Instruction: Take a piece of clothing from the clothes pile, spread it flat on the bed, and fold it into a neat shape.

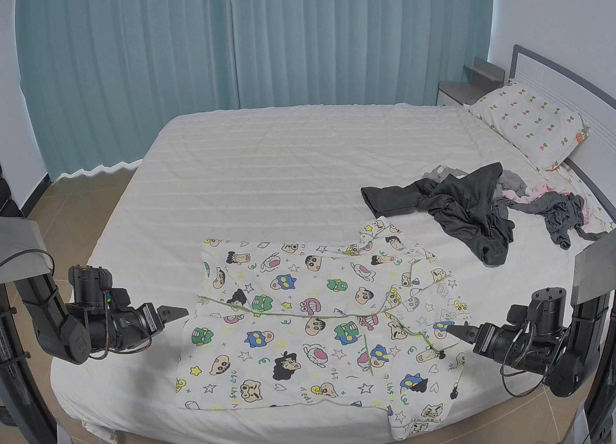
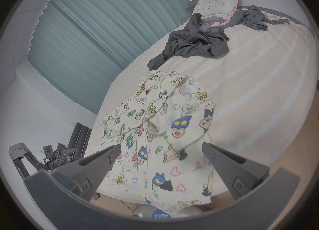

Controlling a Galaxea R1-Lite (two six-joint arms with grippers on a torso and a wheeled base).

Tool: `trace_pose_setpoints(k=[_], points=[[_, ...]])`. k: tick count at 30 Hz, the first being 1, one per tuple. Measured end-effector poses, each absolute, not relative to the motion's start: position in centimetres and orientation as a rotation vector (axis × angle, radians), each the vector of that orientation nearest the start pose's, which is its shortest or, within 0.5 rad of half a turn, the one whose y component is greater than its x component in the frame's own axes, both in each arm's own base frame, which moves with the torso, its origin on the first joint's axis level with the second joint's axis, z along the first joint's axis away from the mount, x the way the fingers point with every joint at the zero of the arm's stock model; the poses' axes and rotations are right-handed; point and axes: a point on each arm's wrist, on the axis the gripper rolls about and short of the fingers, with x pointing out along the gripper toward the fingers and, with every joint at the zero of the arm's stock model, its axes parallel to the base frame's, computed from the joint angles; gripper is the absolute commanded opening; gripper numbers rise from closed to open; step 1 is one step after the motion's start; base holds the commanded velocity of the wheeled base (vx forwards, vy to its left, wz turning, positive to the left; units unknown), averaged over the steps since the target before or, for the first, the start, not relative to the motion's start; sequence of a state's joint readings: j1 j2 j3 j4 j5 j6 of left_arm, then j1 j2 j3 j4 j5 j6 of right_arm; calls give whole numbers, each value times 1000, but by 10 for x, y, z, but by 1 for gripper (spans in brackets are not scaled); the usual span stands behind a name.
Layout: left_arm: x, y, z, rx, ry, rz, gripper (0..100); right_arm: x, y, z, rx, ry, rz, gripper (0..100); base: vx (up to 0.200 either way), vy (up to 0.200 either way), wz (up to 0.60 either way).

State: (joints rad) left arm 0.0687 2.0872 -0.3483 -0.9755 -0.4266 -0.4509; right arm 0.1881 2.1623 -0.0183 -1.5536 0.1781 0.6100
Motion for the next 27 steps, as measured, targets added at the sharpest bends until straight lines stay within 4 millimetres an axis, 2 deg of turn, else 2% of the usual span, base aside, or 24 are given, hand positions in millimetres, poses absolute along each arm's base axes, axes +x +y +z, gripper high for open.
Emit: trace_pose_setpoints(k=[2, 8, 13, 16, 22, 27], points=[[261, 9, 4, -561, 825, -189, 100, 216, 45, 5, 582, 683, 162, 100, -200, 0, 0], [252, 6, -9, -469, 878, -223, 100, 216, 45, 5, 580, 681, 160, 100, 0, 0, 0], [252, 2, -20, -371, 898, -238, 100, 216, 46, 4, 577, 683, 159, 100, 0, 0, 0], [258, -4, -26, -375, 903, -238, 100, 216, 46, 4, 575, 683, 159, 100, 0, 0, 0], [282, -17, -37, -344, 869, -186, 100, 216, 46, 4, 574, 683, 160, 100, 0, 0, 0], [289, -26, -47, -273, 873, -187, 100, 216, 47, 4, 574, 682, 161, 100, 0, 0, 0]])
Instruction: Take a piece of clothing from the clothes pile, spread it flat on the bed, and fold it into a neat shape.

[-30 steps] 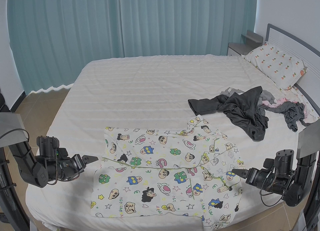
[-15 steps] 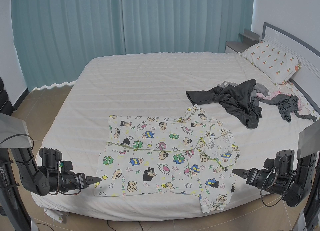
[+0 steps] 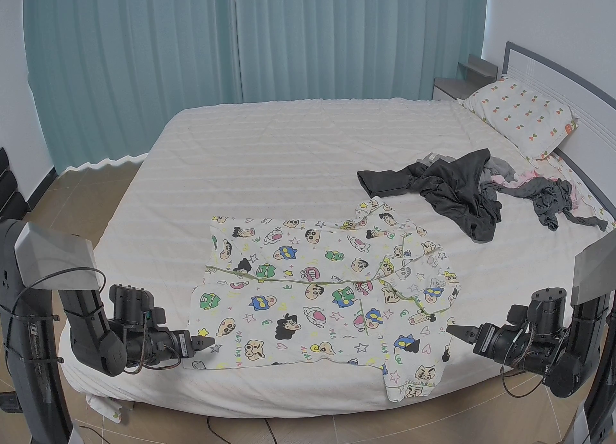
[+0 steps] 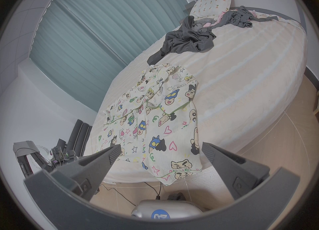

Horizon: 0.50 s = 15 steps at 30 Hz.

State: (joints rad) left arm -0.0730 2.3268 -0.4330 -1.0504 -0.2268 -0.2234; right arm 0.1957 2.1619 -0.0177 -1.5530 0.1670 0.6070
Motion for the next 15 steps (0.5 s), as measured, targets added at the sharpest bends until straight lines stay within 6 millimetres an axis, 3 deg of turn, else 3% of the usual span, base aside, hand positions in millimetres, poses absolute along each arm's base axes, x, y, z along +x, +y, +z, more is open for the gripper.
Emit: trace_pose_setpoints(k=[15], points=[[291, -45, -63, -148, 899, -196, 100, 215, 49, 2, 568, 697, 171, 100, 0, 0, 0]])
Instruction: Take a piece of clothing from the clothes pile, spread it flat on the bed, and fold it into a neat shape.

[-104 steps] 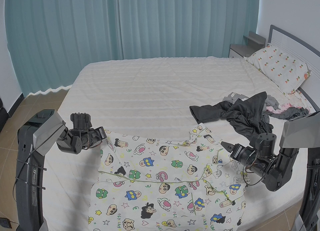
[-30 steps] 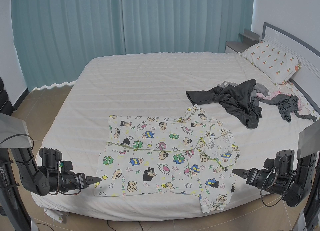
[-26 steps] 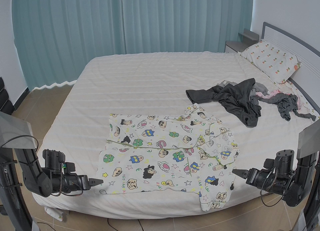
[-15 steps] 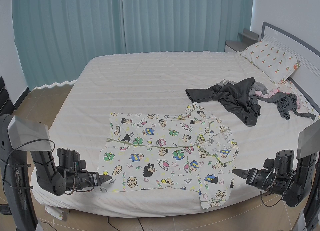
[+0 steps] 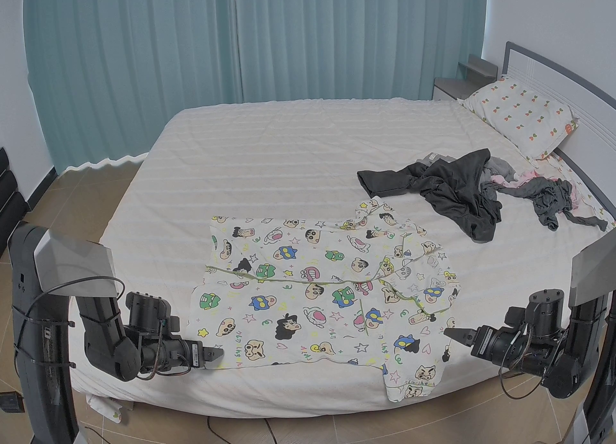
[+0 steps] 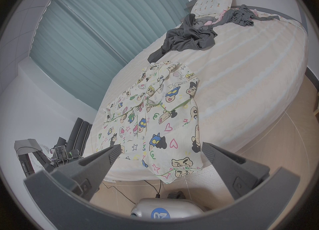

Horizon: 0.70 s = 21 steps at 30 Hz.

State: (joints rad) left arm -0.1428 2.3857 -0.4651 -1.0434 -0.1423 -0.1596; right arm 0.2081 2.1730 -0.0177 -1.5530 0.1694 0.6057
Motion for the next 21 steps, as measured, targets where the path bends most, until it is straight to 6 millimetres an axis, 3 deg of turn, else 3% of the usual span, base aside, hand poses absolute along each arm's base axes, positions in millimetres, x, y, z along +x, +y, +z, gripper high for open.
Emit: trace_pose_setpoints(k=[3, 4, 12, 21], points=[[292, -52, -64, -128, 896, -193, 100, 215, 49, 2, 568, 698, 171, 100, 0, 0, 0], [293, -54, -65, -123, 895, -192, 0, 215, 49, 2, 568, 698, 171, 100, 0, 0, 0], [293, -61, -67, -120, 896, -194, 0, 215, 49, -8, 547, 737, 161, 100, 0, 0, 0], [294, -69, -63, -311, 857, -135, 0, 227, 47, -48, 351, 825, 179, 100, 0, 0, 0]])
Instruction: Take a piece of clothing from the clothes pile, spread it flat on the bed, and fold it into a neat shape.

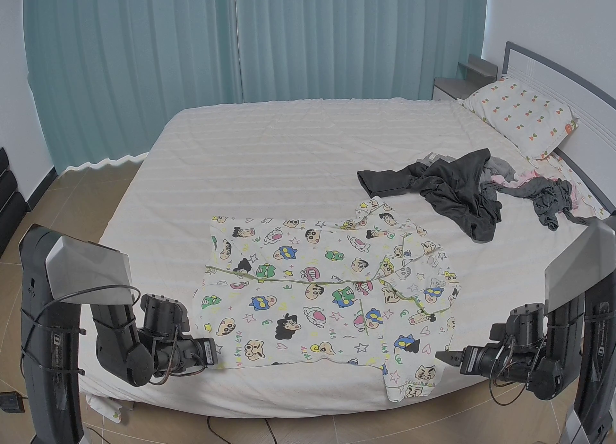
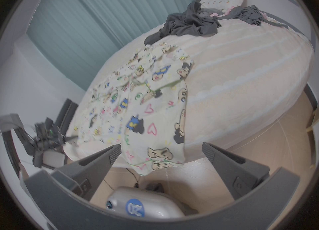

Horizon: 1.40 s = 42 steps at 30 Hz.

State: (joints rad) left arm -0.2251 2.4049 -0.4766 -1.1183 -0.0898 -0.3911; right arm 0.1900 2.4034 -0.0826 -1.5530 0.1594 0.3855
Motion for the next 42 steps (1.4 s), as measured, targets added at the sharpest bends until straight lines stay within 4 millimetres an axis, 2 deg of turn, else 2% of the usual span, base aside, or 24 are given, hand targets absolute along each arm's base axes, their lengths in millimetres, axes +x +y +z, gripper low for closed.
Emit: trace_pose_setpoints(k=[6, 12, 26, 32, 38, 39, 42], points=[[294, -73, -56, -393, 775, -85, 0, 240, 45, -71, 234, 829, 223, 100, 0, 0, 0], [294, -74, -52, -468, 734, -58, 0, 248, 47, -83, 219, 833, 339, 100, 0, 0, 0], [285, -71, -50, -497, 711, -52, 0, 262, 48, -90, 269, 842, 462, 100, 0, 0, 0], [283, -70, -50, -498, 720, -49, 0, 279, 52, -87, 257, 783, 495, 100, 0, 0, 0], [283, -71, -51, -497, 722, -49, 0, 286, 54, -88, 261, 790, 515, 100, 0, 0, 0], [283, -71, -51, -497, 722, -50, 0, 286, 54, -88, 259, 792, 516, 0, 0, 0, 0], [283, -71, -51, -498, 721, -51, 0, 285, 53, -87, 244, 801, 520, 0, 0, 0, 0]])
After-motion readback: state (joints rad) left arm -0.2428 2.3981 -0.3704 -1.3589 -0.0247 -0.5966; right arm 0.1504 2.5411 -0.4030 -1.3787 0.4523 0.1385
